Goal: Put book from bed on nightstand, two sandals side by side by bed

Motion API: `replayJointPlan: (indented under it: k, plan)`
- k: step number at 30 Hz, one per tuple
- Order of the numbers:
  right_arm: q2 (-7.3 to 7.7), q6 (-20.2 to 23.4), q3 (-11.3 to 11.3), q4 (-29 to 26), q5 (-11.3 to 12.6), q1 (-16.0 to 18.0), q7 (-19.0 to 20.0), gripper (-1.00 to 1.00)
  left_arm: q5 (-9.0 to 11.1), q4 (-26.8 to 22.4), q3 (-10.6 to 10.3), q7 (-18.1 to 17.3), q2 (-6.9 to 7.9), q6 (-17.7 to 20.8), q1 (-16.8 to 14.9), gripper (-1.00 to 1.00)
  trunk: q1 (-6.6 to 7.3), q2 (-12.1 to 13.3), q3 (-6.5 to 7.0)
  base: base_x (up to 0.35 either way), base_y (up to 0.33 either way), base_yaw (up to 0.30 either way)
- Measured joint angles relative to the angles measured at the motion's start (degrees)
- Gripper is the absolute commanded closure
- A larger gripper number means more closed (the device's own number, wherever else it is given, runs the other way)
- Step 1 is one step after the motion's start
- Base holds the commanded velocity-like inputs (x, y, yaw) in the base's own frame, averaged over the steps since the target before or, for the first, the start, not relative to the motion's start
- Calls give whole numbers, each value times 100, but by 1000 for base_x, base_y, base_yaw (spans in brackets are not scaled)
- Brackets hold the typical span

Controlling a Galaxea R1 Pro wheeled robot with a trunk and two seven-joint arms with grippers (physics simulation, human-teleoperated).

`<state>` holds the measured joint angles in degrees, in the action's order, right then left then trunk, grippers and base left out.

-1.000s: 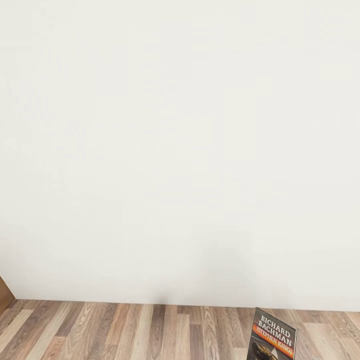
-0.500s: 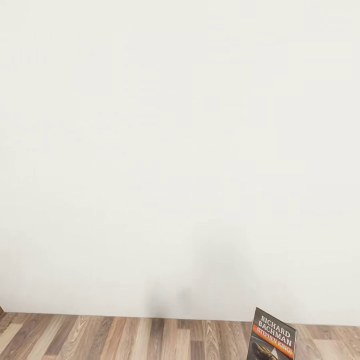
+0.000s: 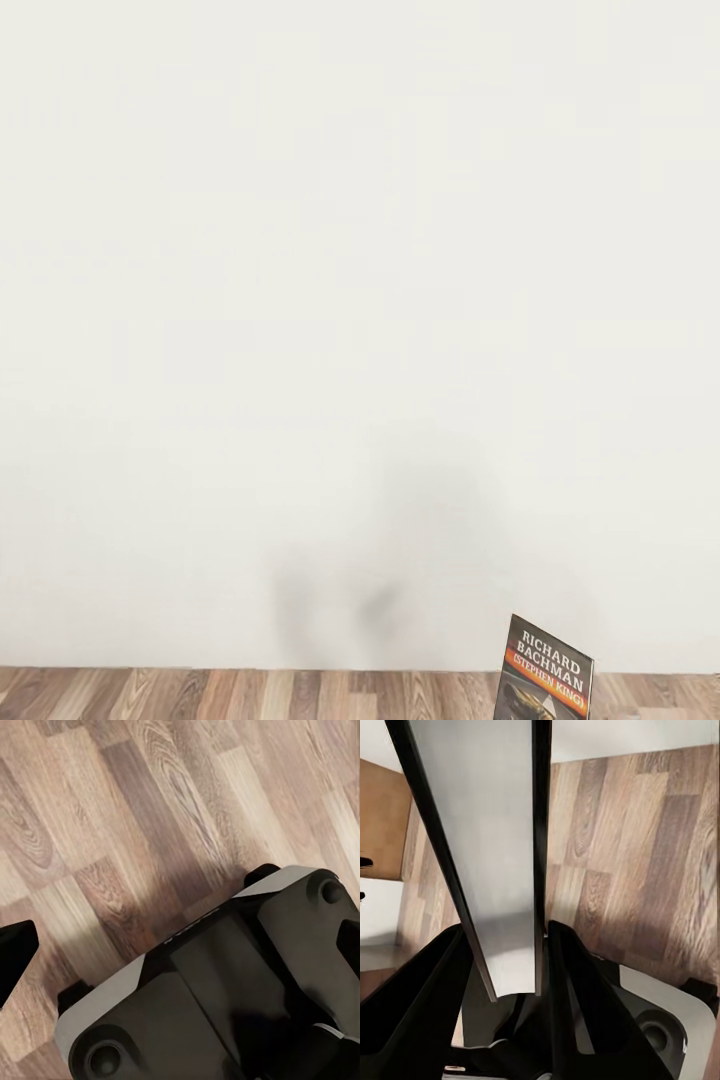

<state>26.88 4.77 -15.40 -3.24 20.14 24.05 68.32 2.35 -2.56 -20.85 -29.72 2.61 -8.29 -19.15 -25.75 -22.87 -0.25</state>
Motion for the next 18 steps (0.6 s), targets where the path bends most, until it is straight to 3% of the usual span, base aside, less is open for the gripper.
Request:
replayJointPlan:
  k: [10,18]
  plan:
    - [0,0,-8,0,0,0,0,100,2,0,-2,0,0,0,0,-100,-1,0,0,11,0,-249]
    - [-1,0,-20,2,-1,1,-1,100,-3,-2,-4,0,-6,0,1,-100,1,-1,0,65,0,-53]
